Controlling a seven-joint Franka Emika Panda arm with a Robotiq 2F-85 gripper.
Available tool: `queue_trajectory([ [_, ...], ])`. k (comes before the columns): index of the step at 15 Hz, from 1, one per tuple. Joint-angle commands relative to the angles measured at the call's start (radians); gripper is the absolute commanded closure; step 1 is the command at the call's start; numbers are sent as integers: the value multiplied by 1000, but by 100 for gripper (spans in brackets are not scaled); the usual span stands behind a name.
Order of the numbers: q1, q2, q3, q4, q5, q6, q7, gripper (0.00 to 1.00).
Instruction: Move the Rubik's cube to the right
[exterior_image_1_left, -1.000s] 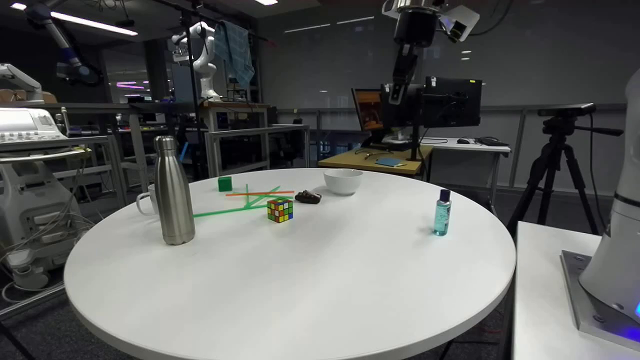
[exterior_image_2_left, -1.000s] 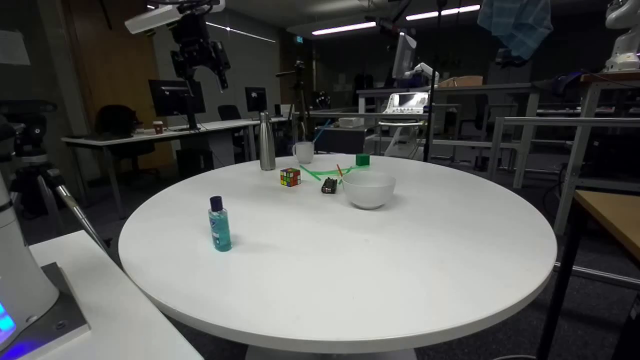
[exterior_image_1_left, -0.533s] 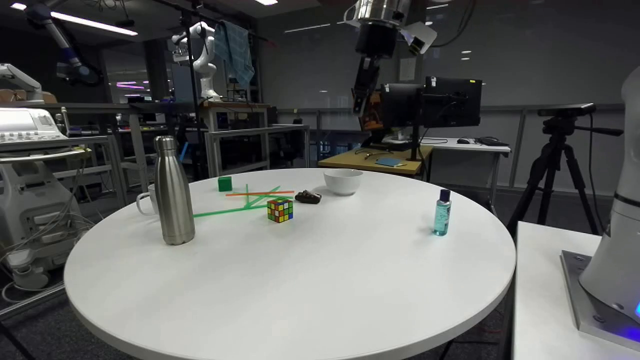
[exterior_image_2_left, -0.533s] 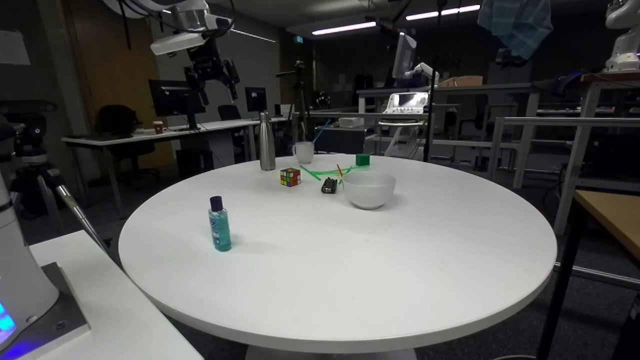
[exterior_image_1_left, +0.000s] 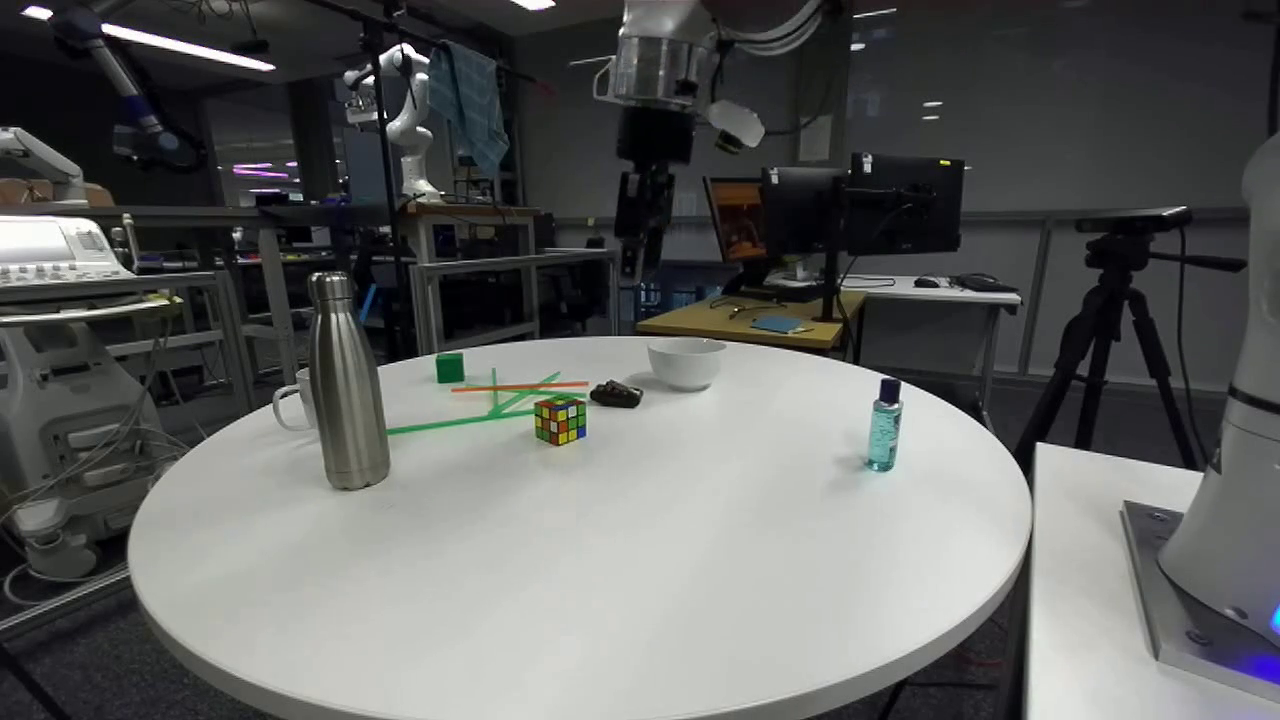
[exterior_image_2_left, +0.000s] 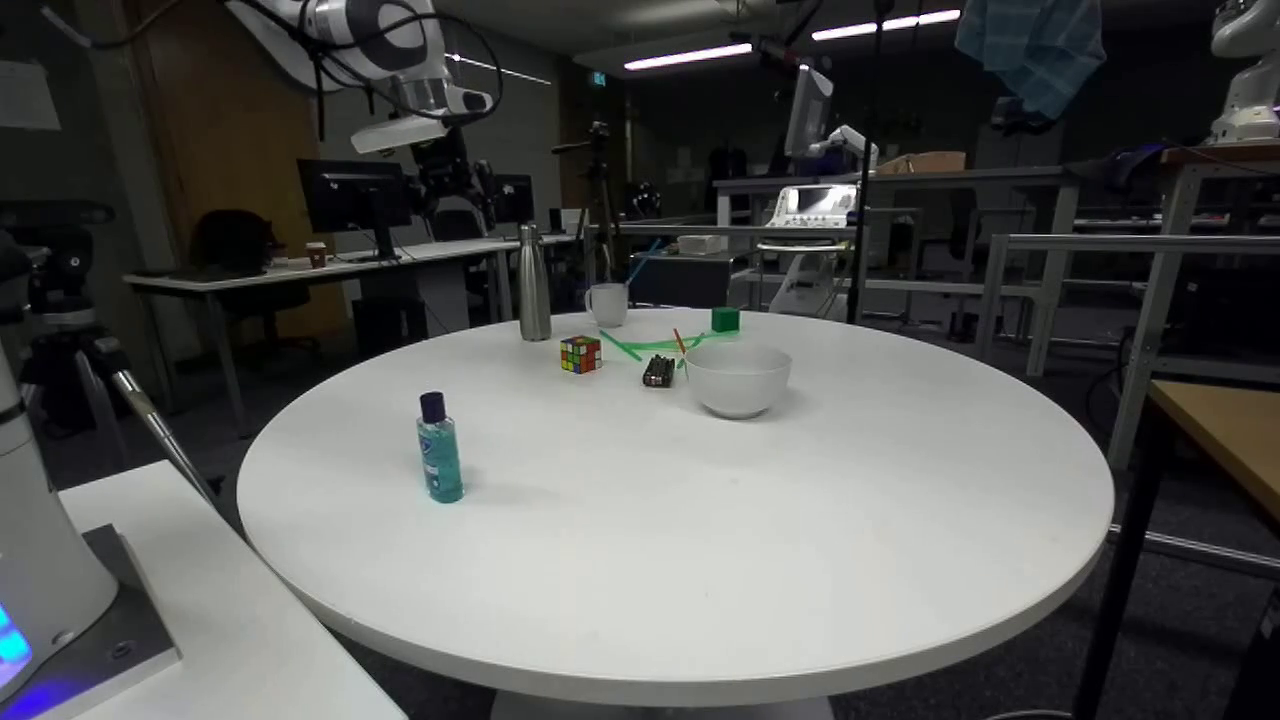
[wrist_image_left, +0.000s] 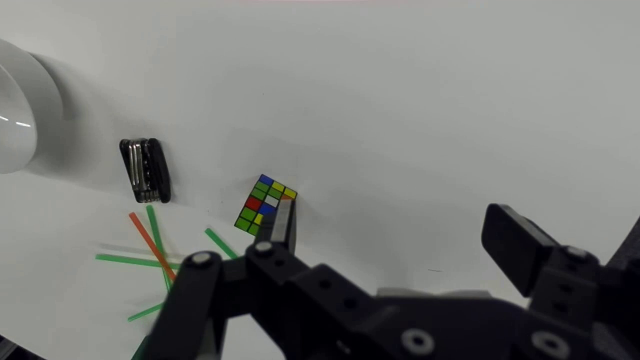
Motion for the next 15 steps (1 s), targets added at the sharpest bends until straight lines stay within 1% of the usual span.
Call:
queue_trajectory([
  [1, 4, 164, 6, 165, -100, -20, 92, 0],
  [4, 19, 262, -10, 274, -161, -44, 143, 0],
  [8, 28, 363, -39, 406, -192, -76, 166, 0],
  [15, 4, 485, -108, 640, -159, -158, 149, 0],
])
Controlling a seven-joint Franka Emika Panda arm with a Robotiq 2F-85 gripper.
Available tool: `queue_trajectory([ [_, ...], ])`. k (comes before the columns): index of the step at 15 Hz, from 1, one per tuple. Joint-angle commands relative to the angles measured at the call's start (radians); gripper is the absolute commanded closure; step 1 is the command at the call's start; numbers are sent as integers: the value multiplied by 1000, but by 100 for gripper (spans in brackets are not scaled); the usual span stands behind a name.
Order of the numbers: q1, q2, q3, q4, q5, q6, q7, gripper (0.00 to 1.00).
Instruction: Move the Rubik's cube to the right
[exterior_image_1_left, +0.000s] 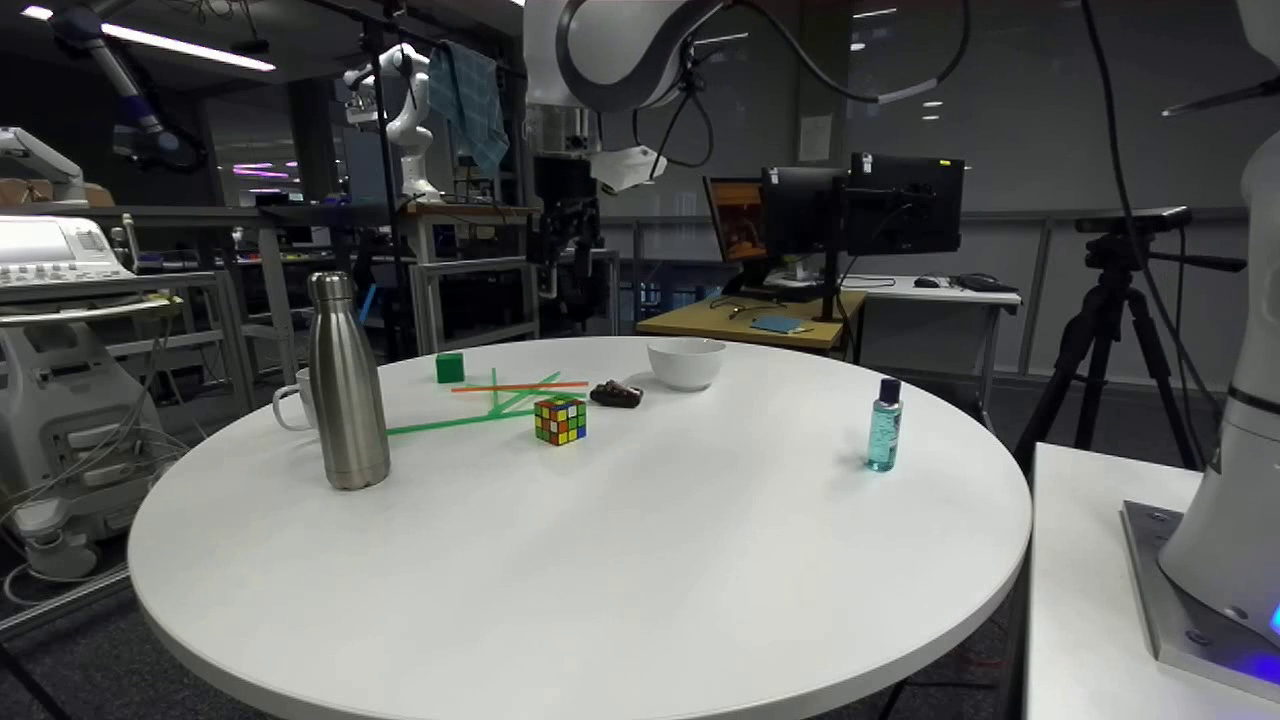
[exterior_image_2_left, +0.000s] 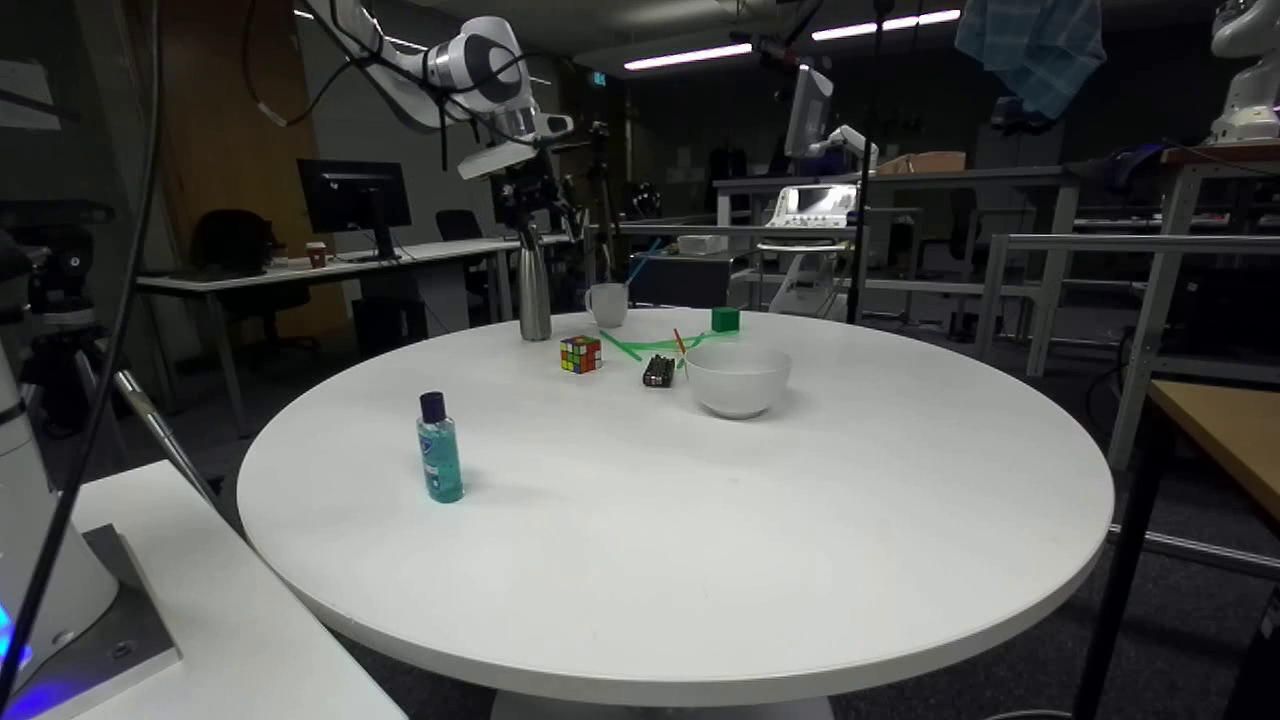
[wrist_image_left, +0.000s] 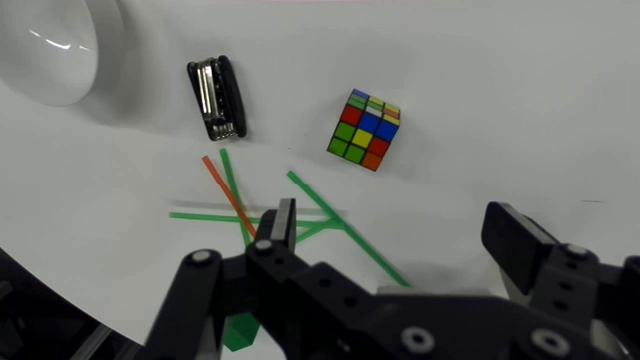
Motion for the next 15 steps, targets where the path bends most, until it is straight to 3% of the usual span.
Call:
queue_trajectory([
  [1, -2, 86, -35, 161, 5, -77, 14, 0],
  [8, -16, 227, -49, 293, 61, -131, 13, 0],
  [15, -25, 310, -40, 341, 242, -108, 93, 0],
])
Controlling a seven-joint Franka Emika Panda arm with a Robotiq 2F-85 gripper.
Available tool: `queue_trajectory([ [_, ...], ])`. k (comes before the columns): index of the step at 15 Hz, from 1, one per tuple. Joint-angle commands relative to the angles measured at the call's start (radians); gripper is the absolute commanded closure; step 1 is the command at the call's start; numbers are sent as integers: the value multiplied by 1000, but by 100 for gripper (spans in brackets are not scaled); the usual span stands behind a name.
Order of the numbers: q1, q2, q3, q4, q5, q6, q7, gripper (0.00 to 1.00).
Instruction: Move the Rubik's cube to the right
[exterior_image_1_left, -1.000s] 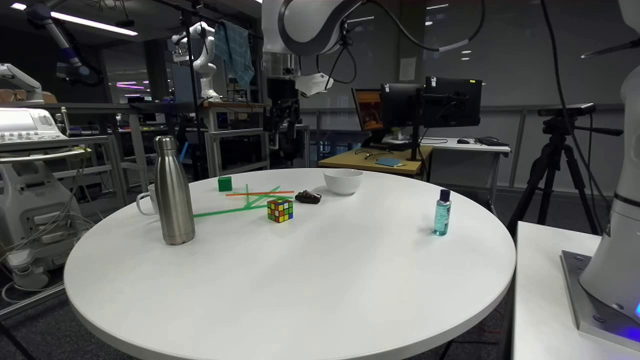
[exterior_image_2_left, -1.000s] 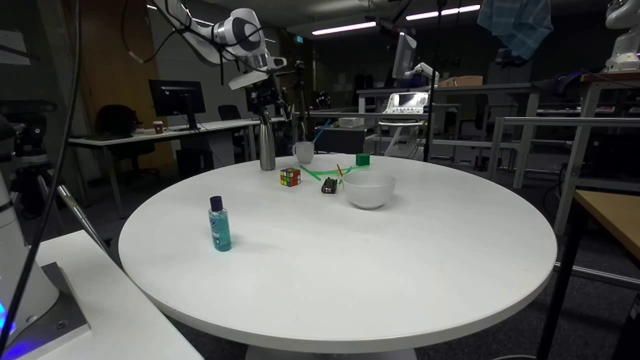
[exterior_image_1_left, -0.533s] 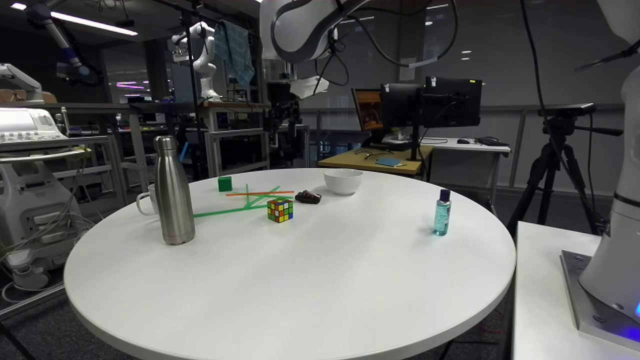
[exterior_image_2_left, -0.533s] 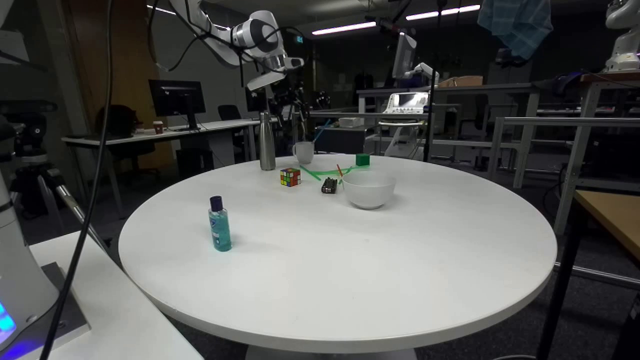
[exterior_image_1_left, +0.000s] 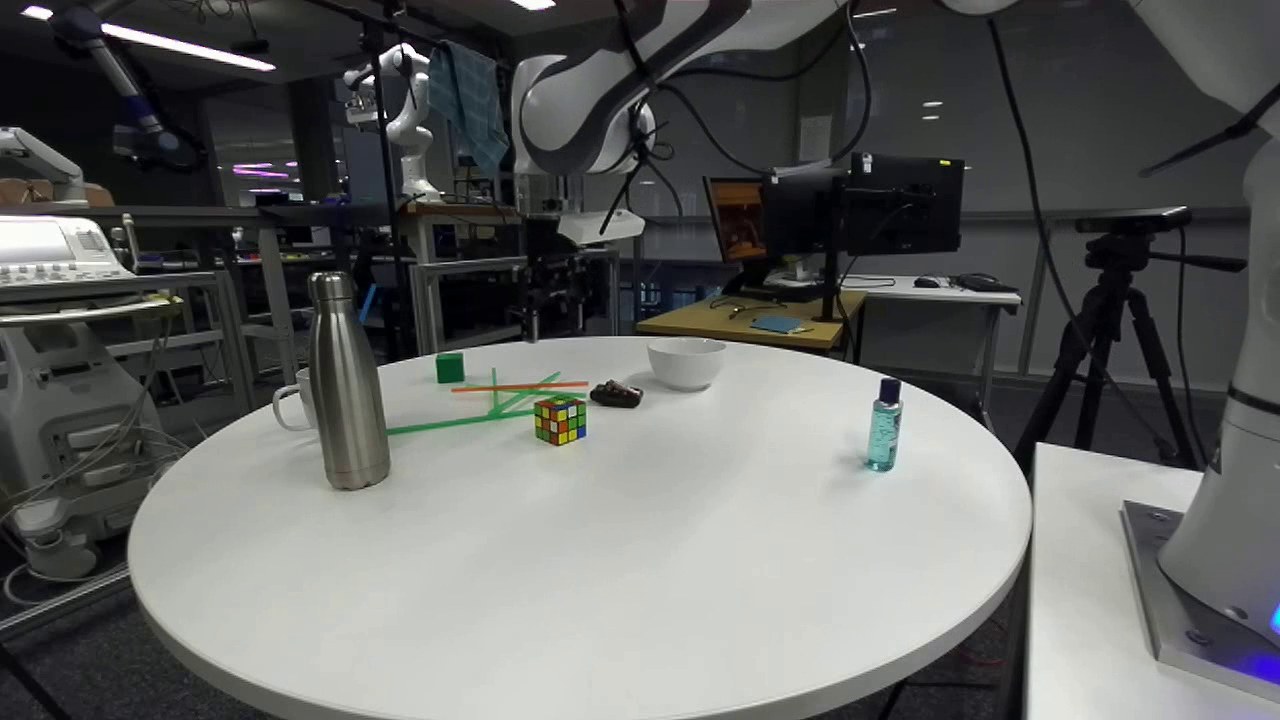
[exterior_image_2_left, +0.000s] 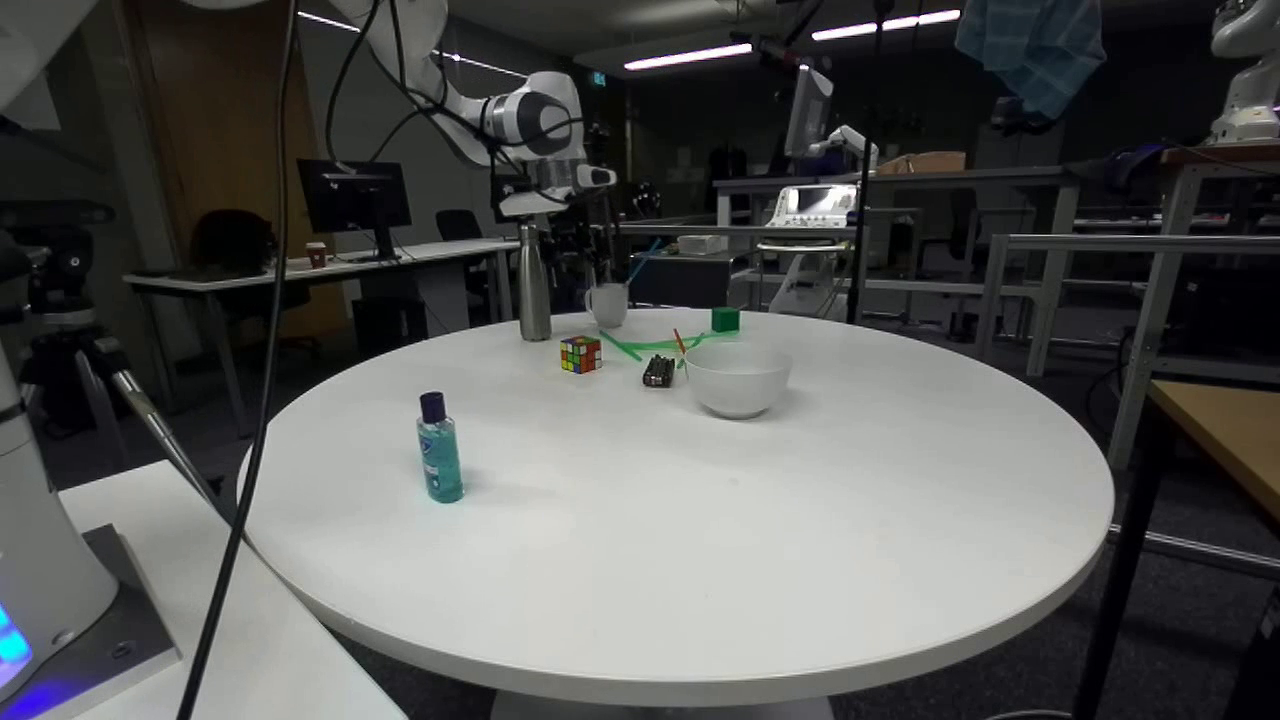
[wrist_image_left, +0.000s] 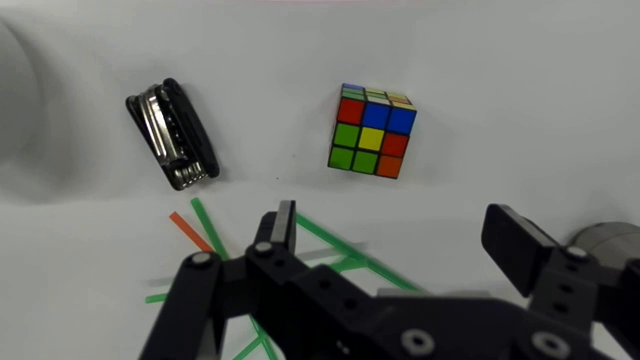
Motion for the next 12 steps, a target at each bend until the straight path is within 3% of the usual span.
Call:
queue_trajectory([
  [1, -8, 38, 4, 69, 64, -24, 82, 0],
  [12, -11, 13, -13, -41, 78, 25, 162, 0],
])
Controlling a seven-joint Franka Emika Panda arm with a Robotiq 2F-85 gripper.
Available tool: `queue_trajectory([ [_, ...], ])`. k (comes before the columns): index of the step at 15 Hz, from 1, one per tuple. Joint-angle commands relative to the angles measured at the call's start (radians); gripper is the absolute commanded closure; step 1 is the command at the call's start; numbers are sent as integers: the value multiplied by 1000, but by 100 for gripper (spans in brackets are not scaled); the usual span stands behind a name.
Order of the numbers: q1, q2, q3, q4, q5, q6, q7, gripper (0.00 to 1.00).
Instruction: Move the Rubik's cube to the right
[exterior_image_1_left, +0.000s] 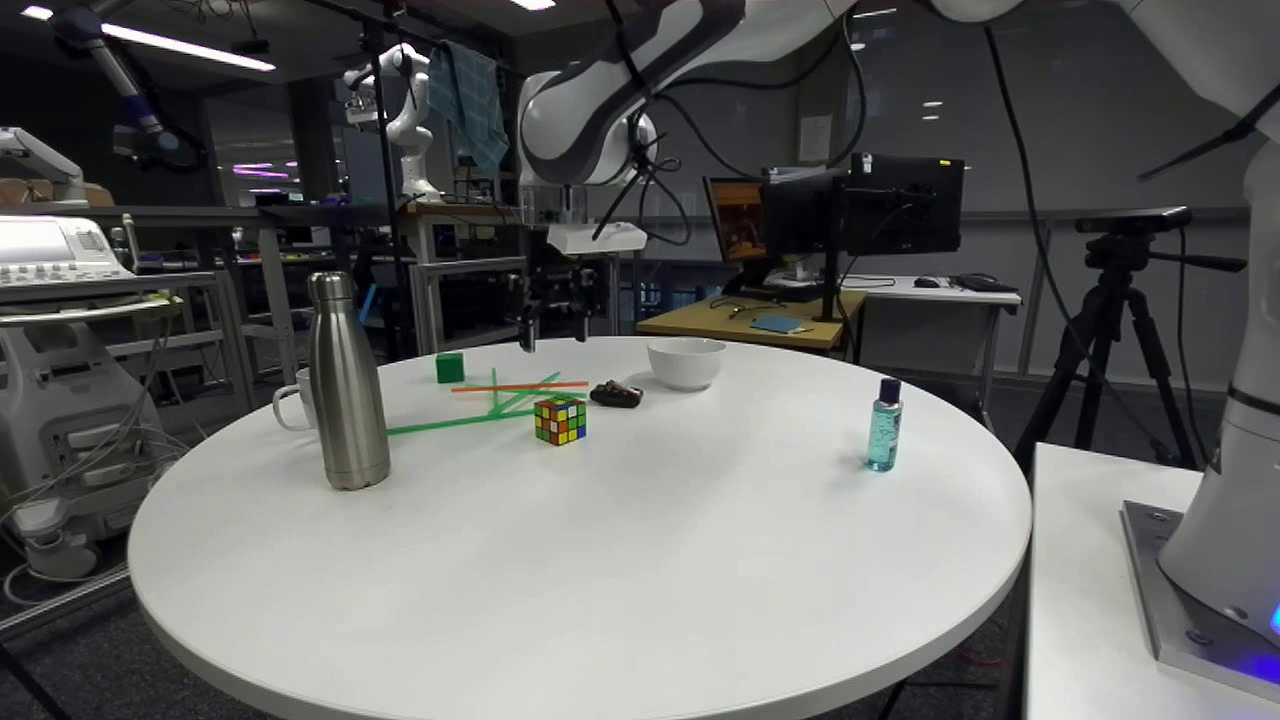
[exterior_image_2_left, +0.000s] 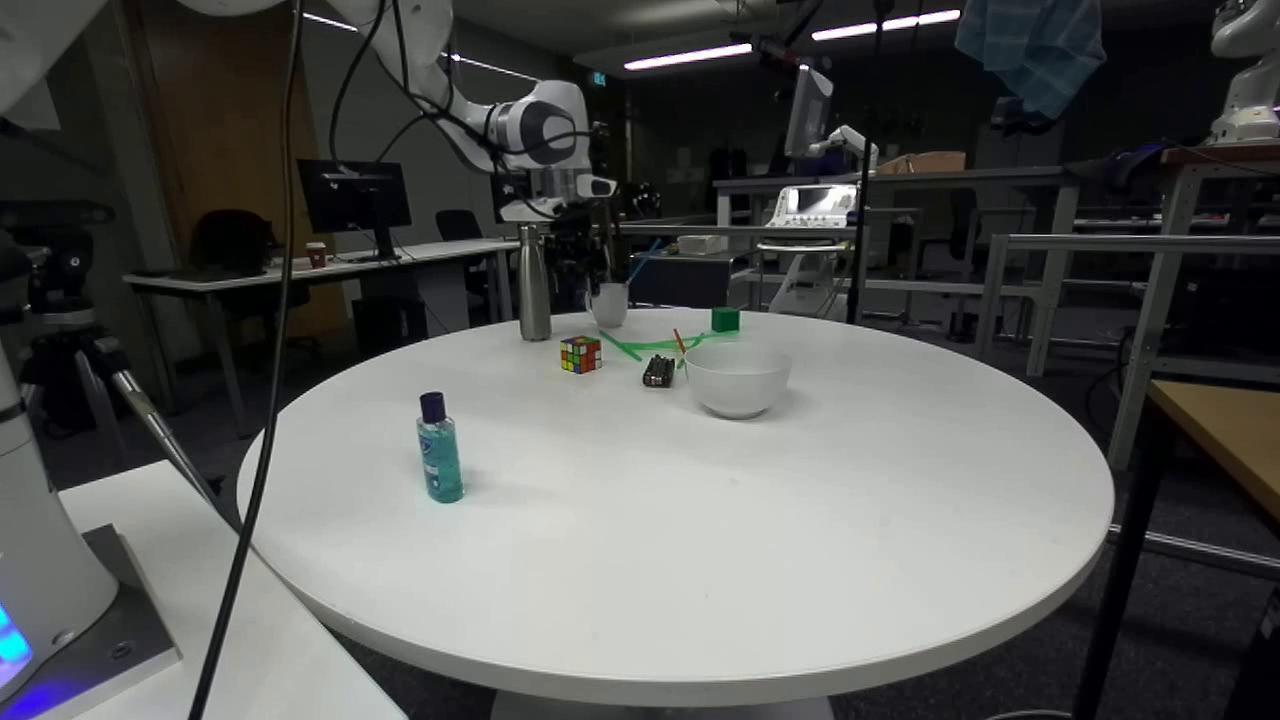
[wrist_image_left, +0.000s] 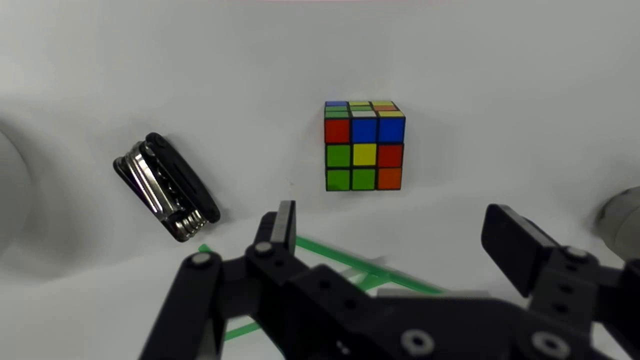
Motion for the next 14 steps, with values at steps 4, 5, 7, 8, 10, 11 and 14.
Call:
queue_trajectory([
  [4, -12, 3, -1, -58, 24, 22, 8, 0],
  [5, -12, 7, 1, -58, 27, 24, 6, 0],
  [7, -15, 18, 9, -51, 37, 28, 0, 0],
  [8, -15, 22, 11, -48, 42, 29, -1, 0],
  [10, -15, 30, 15, -46, 49, 33, -5, 0],
  [11, -16, 34, 17, -47, 53, 33, -7, 0],
  [14, -19, 45, 20, -51, 65, 33, -13, 0],
])
